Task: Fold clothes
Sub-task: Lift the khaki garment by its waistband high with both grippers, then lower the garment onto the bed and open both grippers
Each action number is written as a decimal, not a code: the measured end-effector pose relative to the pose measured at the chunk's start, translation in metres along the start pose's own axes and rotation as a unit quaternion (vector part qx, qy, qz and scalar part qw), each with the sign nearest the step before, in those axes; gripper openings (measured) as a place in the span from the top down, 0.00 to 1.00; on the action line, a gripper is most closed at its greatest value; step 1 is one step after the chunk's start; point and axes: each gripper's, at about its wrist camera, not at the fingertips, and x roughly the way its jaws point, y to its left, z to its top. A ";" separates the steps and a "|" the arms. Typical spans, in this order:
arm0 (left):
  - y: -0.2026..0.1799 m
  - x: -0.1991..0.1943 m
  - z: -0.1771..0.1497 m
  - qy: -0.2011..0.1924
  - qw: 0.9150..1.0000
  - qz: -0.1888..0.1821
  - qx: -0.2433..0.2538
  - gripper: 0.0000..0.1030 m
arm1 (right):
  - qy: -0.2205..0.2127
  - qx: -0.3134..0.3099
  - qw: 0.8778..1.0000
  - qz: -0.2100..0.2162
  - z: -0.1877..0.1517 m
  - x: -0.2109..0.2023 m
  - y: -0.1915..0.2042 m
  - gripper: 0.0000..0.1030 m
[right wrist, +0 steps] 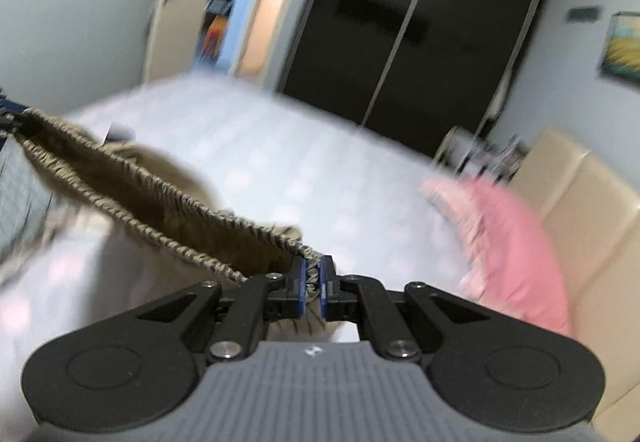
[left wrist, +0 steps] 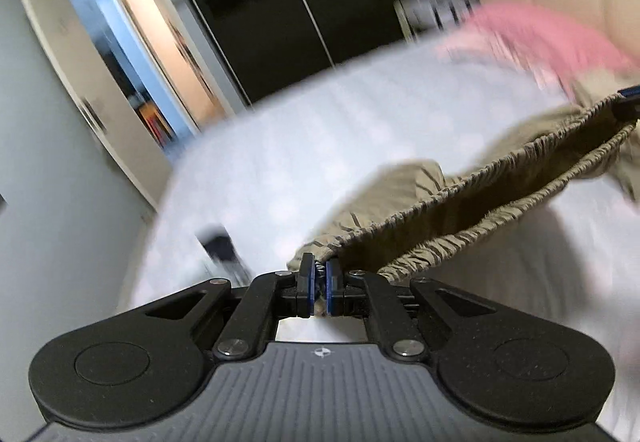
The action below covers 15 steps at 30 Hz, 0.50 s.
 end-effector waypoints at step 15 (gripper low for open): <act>-0.079 0.064 -0.190 0.057 0.998 -0.008 0.013 0.94 | 0.072 -0.012 0.995 0.063 -0.202 0.050 0.109 0.87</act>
